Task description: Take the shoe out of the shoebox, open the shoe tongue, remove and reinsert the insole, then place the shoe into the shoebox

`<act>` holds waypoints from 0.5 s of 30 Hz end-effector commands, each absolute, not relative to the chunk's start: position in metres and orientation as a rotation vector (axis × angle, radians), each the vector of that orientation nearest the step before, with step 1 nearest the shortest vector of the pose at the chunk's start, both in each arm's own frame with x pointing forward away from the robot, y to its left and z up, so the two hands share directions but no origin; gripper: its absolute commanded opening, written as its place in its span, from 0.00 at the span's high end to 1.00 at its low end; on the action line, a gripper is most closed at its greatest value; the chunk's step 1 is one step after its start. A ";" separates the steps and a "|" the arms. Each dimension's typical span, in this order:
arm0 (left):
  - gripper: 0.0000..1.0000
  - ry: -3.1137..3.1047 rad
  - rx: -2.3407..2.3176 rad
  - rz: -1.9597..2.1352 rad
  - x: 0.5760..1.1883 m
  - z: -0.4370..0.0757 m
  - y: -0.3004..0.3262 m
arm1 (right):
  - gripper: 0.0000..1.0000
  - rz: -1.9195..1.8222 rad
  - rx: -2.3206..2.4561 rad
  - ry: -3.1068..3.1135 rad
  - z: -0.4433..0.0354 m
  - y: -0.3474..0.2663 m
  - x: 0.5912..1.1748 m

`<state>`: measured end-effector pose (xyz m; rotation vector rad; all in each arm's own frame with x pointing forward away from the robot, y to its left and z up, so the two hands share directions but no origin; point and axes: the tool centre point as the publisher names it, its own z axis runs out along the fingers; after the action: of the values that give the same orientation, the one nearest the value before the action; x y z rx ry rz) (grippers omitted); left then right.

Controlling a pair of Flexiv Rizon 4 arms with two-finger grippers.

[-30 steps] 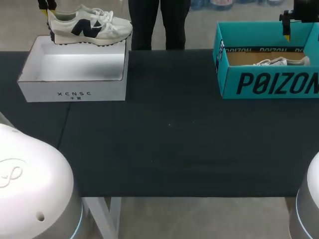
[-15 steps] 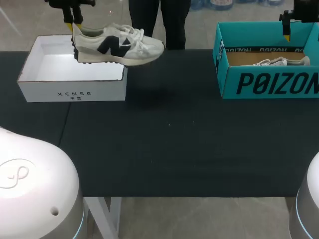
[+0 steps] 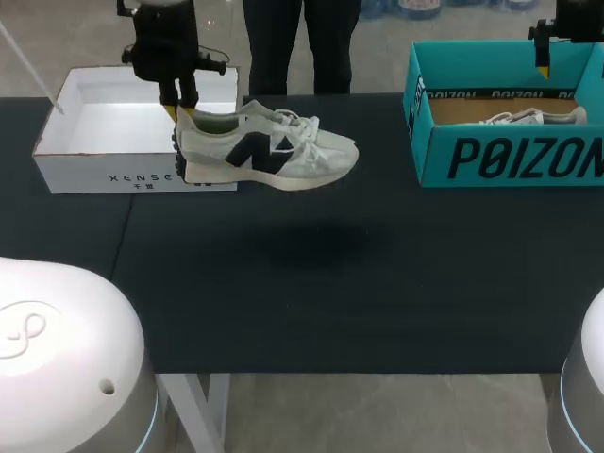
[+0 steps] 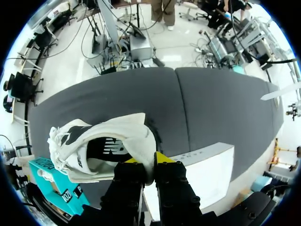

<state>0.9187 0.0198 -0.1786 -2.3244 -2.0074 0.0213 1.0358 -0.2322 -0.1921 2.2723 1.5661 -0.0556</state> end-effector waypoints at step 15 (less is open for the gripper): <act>1.00 -2.231 -2.562 -0.386 0.871 -0.220 -0.034 | 0.00 -0.054 2.272 1.565 -0.192 -0.232 1.035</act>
<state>0.8706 -0.0275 -0.2010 -2.4522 -2.1301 -0.1311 1.0358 -0.2322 -0.1920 2.2723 1.5660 -0.0555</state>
